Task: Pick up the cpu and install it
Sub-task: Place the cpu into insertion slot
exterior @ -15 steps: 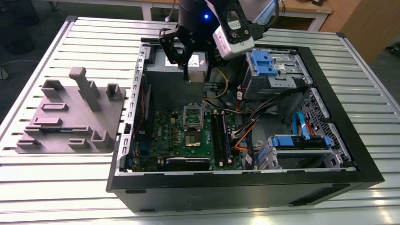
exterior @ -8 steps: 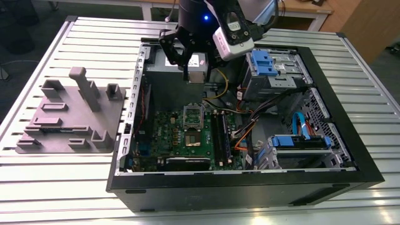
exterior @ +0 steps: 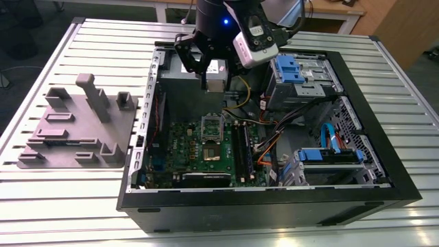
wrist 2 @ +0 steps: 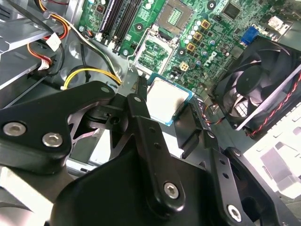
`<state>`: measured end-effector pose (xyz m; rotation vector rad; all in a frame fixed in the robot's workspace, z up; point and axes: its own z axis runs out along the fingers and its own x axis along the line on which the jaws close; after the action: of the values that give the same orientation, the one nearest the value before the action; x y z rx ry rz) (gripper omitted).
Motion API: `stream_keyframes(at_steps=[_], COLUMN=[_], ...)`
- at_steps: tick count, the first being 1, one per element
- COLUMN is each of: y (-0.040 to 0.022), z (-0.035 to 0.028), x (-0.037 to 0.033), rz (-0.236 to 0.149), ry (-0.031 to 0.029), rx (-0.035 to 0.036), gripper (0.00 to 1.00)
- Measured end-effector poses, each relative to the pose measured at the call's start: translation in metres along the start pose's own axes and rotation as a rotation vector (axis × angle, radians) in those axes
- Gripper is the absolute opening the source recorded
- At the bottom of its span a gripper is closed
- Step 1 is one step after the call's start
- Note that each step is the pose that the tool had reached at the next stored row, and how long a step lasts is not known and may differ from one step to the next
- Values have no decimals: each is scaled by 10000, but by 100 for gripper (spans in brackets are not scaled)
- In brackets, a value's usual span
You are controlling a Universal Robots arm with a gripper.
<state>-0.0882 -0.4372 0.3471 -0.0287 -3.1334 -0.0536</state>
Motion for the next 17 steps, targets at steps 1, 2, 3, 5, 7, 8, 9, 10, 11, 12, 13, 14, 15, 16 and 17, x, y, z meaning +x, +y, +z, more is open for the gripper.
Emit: stream_keyframes(at_steps=[1,2,3,5,7,8,9,10,11,12,13,14,15,16,17], y=[0,0,0,0,0,0,0,-2,-5,-8,-12,-16,-25,-37,-49], z=[2,3,4,5,5,6,10,16,24,33,42,51,59,67,75], x=[0,0,0,0,0,0,0,0,0,-1,-1,-1,-1,-1,-1], rz=[0,0,0,0,0,0,-1,0,0,1,5,9,13,20,30], ry=[0,0,-1,-1,-1,-1,-2,-3,-2,-1,-1,-1,-1,0,-2], rx=[0,0,-1,-1,-1,-1,-4,-6,-3,-2,-1,-1,0,1,-1], gripper=[47,47,47,47,47,47,47,47,47,47,47,47,47,47,47])
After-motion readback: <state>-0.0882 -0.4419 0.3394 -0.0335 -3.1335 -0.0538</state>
